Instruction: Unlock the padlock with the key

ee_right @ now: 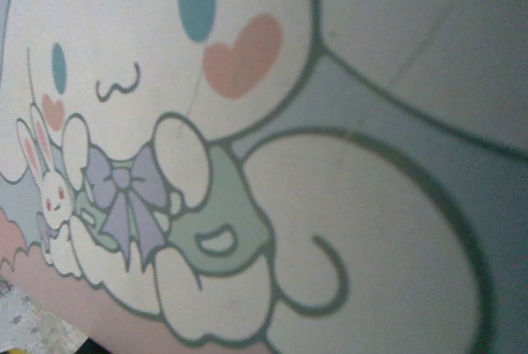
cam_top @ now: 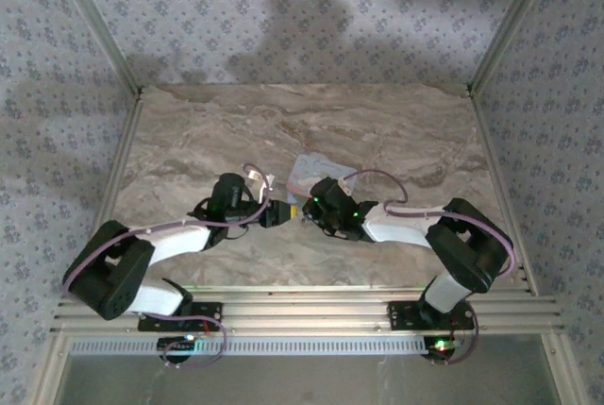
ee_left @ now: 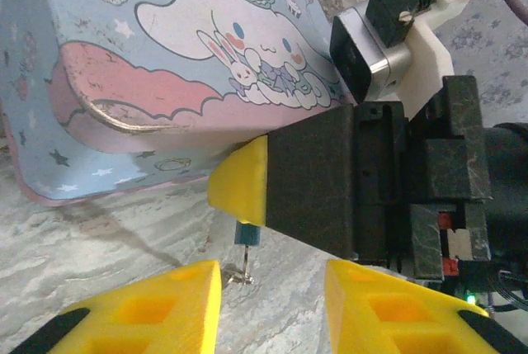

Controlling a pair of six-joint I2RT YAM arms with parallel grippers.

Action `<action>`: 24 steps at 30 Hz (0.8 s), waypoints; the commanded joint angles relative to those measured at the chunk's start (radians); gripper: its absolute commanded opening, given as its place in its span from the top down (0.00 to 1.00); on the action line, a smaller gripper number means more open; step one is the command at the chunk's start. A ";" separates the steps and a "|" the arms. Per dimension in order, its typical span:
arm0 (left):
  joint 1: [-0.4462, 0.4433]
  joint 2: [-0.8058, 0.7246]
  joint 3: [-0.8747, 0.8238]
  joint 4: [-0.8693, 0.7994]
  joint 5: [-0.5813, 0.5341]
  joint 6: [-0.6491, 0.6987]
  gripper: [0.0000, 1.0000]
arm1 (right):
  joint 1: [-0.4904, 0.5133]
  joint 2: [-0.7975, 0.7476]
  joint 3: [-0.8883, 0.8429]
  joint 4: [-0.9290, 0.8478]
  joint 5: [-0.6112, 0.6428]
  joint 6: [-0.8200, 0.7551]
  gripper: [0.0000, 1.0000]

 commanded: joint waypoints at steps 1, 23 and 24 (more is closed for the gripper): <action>0.003 0.034 -0.008 0.125 0.054 -0.025 0.66 | 0.003 0.011 0.006 -0.015 -0.022 0.032 1.00; -0.057 0.144 -0.082 0.266 0.031 -0.022 0.72 | 0.018 0.053 -0.001 0.079 -0.054 0.067 1.00; -0.057 0.150 -0.082 0.276 0.031 -0.026 0.71 | 0.017 0.053 -0.001 0.079 -0.055 0.068 1.00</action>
